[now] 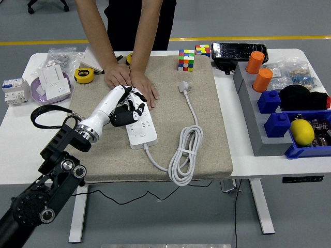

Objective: Pick up the plug,place it near the board,insert it into the board,press the button

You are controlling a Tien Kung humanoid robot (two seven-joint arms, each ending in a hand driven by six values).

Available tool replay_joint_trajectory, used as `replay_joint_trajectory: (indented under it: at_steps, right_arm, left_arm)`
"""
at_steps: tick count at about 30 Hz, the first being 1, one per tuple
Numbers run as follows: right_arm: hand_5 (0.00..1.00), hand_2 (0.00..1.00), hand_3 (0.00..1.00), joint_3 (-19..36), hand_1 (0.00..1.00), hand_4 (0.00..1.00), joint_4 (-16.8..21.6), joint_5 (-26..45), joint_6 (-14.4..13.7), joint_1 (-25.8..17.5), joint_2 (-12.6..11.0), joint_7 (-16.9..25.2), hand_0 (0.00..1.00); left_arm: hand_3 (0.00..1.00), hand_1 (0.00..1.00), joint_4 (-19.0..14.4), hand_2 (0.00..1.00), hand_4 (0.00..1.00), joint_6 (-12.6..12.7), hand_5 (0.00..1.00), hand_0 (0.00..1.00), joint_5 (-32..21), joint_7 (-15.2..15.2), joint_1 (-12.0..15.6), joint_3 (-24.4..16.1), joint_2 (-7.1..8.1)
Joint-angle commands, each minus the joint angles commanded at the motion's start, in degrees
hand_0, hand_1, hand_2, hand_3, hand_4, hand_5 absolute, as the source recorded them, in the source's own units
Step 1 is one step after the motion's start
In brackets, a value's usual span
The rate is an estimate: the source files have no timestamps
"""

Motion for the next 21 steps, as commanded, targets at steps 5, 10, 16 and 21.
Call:
replay_joint_trajectory:
  at_steps: [5, 10, 16, 21]
  right_arm:
    - [0.797, 0.741, 0.757, -0.01, 0.745, 0.998, 0.0, 0.07, 0.0, 0.02, 0.0, -0.04, 0.818]
    - [0.797, 0.741, 0.757, -0.07, 0.745, 0.998, 0.0, 0.23, -0.01, 0.21, 0.01, -0.01, 0.818]
    - [0.797, 0.741, 0.757, -0.09, 0.745, 0.998, 0.0, 0.36, -0.05, 0.29, -0.03, 0.01, 0.818]
    - [0.797, 0.741, 0.757, -0.1, 0.745, 0.998, 0.0, 0.41, -0.04, 0.25, 0.02, 0.02, 0.819]
  left_arm:
    - [0.746, 0.863, 5.53, 0.799, 0.998, 1.82, 0.277, 0.84, -11.92, -4.33, -1.51, -0.91, -0.87]
    - [0.746, 0.863, 9.28, 0.799, 0.998, 1.98, 0.277, 0.84, -17.65, -4.31, -2.74, -1.7, -1.26]
    - [0.784, 0.908, 11.13, 0.838, 0.998, 1.83, 0.32, 0.899, -14.05, -3.55, -3.3, -2.06, -1.62]
    - [0.786, 0.915, 10.73, 0.843, 0.998, 1.65, 0.328, 0.914, -11.06, -2.67, -3.34, -2.52, -1.5]
